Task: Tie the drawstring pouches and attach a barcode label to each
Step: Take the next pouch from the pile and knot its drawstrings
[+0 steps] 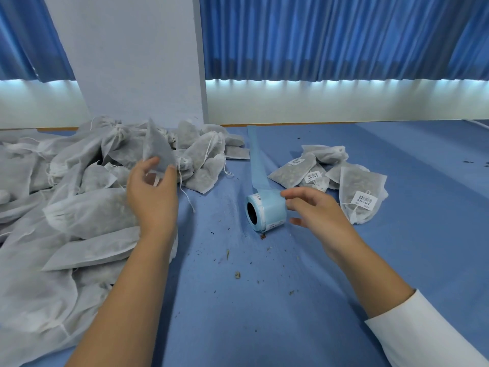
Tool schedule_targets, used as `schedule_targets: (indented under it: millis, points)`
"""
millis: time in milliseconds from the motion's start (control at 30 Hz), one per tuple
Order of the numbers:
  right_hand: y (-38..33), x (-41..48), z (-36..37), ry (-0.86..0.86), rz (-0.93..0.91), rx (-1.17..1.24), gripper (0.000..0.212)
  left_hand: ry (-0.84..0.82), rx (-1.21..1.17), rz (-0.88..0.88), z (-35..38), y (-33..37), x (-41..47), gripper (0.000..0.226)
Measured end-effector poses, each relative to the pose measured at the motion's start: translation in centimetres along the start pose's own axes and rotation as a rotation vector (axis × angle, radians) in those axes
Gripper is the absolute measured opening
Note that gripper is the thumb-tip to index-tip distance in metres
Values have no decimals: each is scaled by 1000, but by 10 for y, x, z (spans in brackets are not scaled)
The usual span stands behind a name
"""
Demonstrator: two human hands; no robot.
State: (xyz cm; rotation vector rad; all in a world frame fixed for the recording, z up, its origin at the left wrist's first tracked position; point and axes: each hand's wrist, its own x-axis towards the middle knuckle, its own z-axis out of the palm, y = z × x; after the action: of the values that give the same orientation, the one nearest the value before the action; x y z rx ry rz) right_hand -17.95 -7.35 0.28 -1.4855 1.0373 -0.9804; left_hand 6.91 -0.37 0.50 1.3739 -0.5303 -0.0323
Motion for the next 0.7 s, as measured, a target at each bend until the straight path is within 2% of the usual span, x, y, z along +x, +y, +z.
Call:
schedule_targets:
  millis: [67,167,433,600,700]
  points:
    - [-1,-1,0,-3,-3,-6,21,50,-101,4,-2,11,-5,15]
    - [-2,-2,1,-5,-10,-11,22,67,-208,-10,-5,21,-11,17]
    - [-4,-9,3,-57,-85,-98,20,-213,-334,-266,14,23,-36,16]
    - [-3,-9,3,52,-206,-258,26,-293,-383,-380,20,31,-50,16]
    - [-6,-10,2,42,-240,-231,27,-315,-479,-464,20,36,-55,11]
